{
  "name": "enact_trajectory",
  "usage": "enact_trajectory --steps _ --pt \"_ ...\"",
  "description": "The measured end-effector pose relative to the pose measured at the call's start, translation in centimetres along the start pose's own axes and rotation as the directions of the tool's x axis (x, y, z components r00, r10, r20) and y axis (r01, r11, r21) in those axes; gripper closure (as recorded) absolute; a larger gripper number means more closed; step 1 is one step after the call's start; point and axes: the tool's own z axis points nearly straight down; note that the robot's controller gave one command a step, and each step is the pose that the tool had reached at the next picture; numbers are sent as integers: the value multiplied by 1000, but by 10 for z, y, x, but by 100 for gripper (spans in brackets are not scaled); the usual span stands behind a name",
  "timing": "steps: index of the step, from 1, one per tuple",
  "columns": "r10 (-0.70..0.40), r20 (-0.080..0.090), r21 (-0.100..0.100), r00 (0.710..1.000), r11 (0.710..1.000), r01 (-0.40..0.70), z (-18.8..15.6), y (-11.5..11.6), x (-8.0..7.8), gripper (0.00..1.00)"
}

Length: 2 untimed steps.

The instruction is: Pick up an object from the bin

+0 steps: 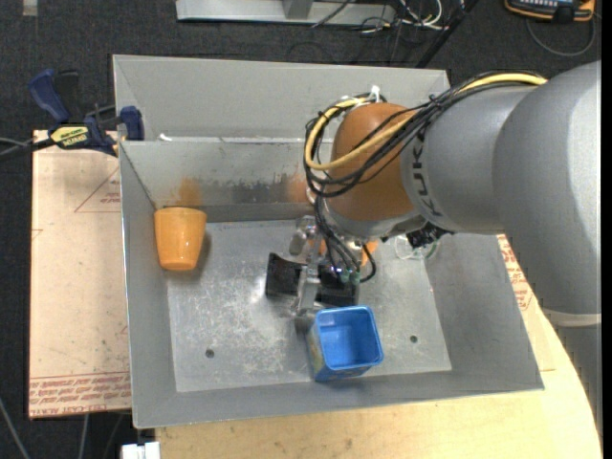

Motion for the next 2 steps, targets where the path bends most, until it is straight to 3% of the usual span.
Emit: enact_trajectory --steps 1,2 --pt "96 3 -1 995 995 -96 27 -4 12 100" --pt "96 3 -1 995 995 -96 27 -4 12 100"
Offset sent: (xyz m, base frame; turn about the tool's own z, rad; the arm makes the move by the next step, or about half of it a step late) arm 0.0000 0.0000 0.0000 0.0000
